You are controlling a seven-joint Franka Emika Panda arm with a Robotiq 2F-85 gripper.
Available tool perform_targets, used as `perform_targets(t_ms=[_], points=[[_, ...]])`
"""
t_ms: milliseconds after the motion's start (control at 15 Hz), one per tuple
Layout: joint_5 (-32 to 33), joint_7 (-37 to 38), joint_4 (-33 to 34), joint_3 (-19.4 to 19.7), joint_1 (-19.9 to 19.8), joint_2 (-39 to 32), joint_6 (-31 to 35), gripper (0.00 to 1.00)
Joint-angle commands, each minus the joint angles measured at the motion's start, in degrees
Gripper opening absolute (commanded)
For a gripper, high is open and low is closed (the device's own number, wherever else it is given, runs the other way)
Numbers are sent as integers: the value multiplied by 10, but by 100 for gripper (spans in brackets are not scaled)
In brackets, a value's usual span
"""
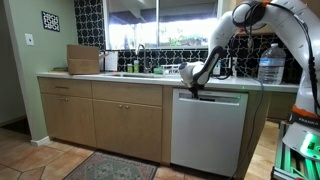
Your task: Push a button on the dishwasher
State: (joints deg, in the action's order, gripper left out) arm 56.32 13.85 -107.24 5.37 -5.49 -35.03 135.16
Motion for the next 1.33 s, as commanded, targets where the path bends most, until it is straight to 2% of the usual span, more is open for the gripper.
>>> perform_targets(t_ms=[0, 200, 333, 400, 467, 533, 800, 1133, 1267], points=[[-105, -130, -67, -34, -32, 68, 20, 0], [-213, -229, -111, -54, -43, 124, 22, 0], [-268, -265, -146, -52, -38, 171, 26, 0], [-292, -288, -162, -51, -37, 195, 25, 26], [-314, -299, -177, -47, -34, 221, 26, 27], [-336, -310, -190, -45, -33, 244, 24, 32], [-415, -329, -237, -35, -25, 340, 18, 63], [-467, -311, -278, -25, -11, 426, 18, 99], [-467, -288, -291, -26, -5, 449, 24, 100]])
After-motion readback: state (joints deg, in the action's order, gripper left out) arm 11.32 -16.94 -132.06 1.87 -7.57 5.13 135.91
